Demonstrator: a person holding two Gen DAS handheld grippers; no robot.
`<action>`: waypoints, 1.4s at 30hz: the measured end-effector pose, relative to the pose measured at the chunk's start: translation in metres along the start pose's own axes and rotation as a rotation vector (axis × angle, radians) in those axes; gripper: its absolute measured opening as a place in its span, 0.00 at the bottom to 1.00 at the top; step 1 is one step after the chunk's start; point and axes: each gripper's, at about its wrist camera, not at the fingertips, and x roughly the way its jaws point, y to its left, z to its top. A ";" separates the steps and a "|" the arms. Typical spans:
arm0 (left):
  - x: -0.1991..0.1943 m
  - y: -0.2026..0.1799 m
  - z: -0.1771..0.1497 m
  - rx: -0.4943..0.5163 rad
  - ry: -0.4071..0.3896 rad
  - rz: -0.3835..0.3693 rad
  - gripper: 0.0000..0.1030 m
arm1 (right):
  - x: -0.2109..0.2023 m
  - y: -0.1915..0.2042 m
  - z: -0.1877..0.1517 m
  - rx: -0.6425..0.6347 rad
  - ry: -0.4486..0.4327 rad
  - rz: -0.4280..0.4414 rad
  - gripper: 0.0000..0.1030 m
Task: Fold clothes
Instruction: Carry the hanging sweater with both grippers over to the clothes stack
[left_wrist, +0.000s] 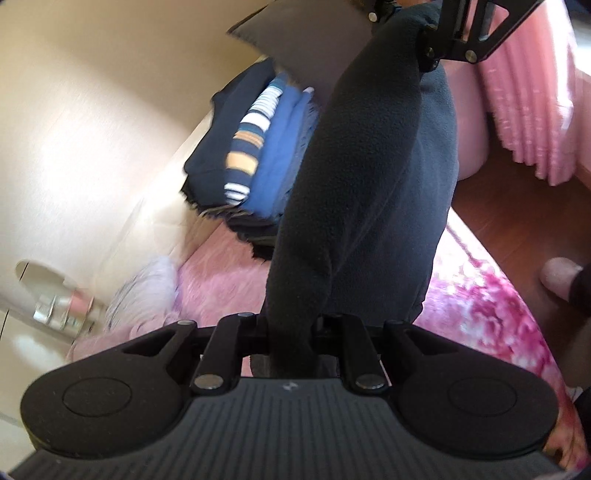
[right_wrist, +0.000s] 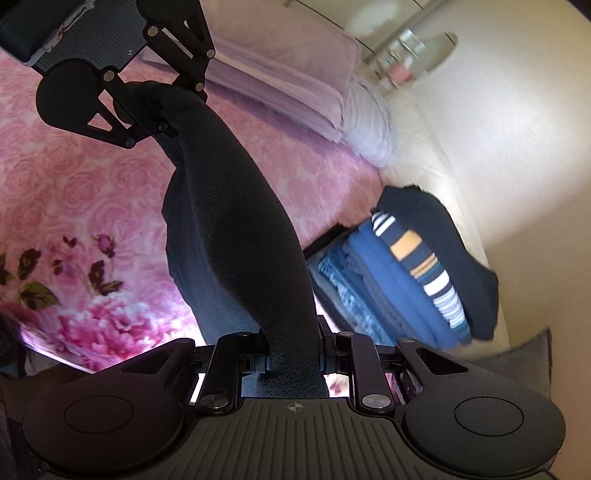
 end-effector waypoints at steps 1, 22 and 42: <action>0.002 0.000 0.007 -0.018 0.024 0.014 0.13 | 0.003 -0.008 -0.003 -0.017 -0.017 0.016 0.19; 0.028 0.041 0.030 -0.205 0.229 0.187 0.13 | 0.057 -0.098 0.010 -0.287 -0.231 0.160 0.19; 0.095 0.241 0.126 -0.141 0.223 0.561 0.13 | 0.114 -0.292 0.102 -0.235 -0.565 0.024 0.19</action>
